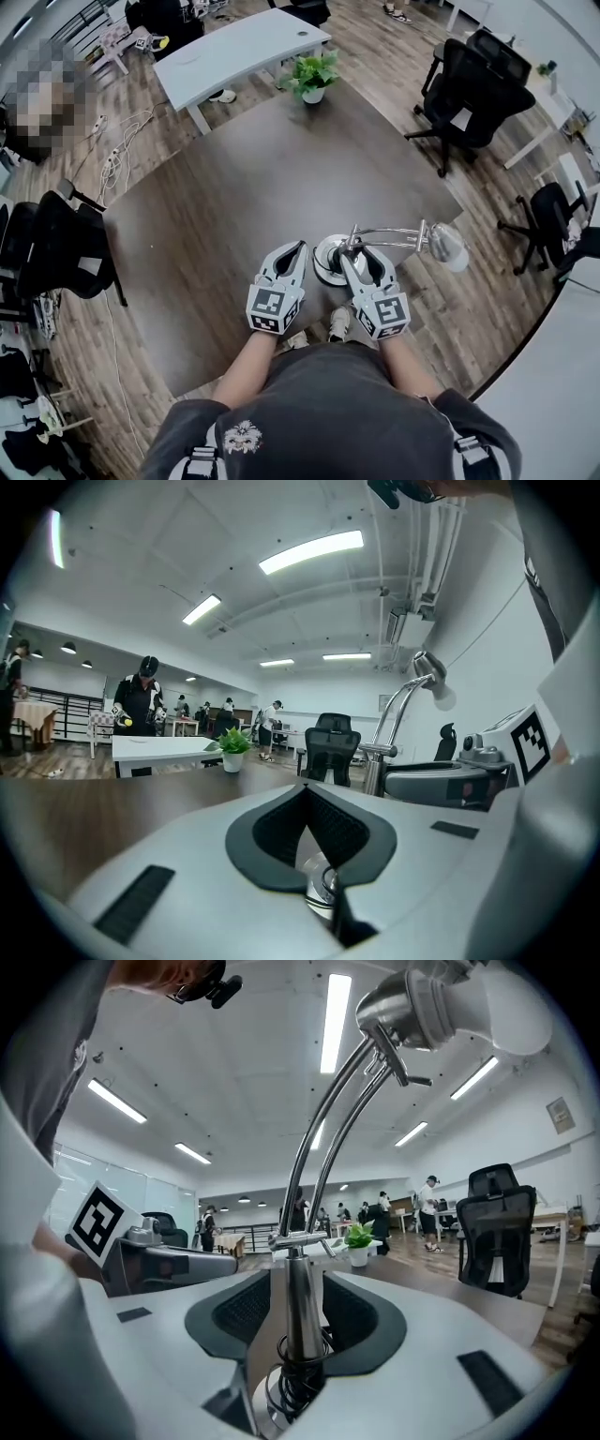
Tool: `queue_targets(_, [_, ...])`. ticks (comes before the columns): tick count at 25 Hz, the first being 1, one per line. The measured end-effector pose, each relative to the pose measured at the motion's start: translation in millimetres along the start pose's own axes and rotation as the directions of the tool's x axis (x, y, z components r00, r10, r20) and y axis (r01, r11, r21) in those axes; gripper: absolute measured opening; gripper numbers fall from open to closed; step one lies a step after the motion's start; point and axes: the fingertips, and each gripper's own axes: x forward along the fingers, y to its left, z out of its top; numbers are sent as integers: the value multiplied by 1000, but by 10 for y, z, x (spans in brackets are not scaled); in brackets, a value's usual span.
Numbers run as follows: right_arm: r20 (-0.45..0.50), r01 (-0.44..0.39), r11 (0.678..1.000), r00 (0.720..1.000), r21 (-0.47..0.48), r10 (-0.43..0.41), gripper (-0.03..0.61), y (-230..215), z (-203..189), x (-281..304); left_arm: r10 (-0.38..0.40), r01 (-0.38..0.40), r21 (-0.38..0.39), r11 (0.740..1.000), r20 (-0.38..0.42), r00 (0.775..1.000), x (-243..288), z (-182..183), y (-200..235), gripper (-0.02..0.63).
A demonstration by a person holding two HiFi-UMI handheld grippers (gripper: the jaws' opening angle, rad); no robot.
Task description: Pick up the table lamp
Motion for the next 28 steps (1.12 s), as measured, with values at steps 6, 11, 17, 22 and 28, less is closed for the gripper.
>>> queue_targets(6, [-8, -32, 999, 999, 10, 32, 181, -24, -48, 197, 31, -31, -1, 1000, -2, 1000, 14, 8, 126, 8])
queue_targets(11, [-11, -68, 998, 998, 7, 68, 181, -21, -58, 347, 55, -55, -5, 998, -3, 998, 29, 0, 195, 8])
queue_targets(17, [-10, -100, 995, 995, -2, 100, 181, 13, -62, 495, 74, -74, -7, 997, -11, 997, 43, -19, 254, 8])
queue_targets(22, [-13, -103, 995, 995, -13, 103, 181, 16, -91, 568, 87, -87, -9, 996, -18, 996, 39, -53, 316, 8])
queue_targets(28, [-5, -132, 990, 991, -50, 132, 179, 55, -33, 620, 100, -101, -11, 995, -26, 995, 74, -64, 363, 8])
